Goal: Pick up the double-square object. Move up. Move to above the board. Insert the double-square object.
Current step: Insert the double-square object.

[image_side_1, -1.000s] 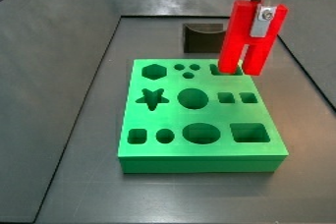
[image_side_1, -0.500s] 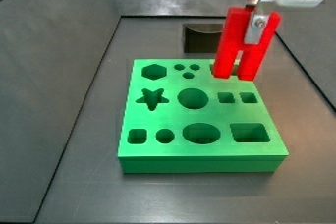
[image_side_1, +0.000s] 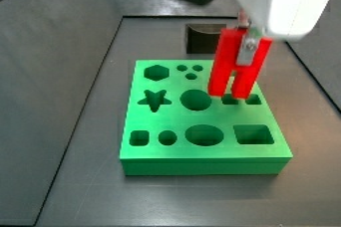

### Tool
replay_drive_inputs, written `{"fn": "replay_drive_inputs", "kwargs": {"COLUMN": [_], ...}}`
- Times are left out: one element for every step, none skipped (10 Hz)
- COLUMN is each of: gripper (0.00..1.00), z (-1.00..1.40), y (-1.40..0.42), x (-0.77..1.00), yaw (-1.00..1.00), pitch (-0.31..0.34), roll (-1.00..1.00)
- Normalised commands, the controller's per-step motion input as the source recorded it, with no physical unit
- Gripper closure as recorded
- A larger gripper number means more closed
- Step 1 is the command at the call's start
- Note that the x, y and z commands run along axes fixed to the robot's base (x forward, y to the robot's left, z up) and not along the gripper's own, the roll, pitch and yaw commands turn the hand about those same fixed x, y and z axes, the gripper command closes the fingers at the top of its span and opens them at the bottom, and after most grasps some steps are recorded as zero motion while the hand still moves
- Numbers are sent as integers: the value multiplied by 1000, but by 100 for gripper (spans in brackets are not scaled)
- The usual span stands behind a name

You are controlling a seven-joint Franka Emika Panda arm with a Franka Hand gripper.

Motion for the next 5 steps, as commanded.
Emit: {"fn": "replay_drive_inputs", "kwargs": {"gripper": [100, 100, 100, 100, 100], "z": [-271, -266, -286, -300, -306], "y": [0, 0, -9, -51, -71], "x": [269, 349, 351, 320, 274], "yaw": [160, 180, 171, 109, 94], "pitch": [73, 89, 71, 57, 34], "roll": [59, 63, 63, 50, 53]}}
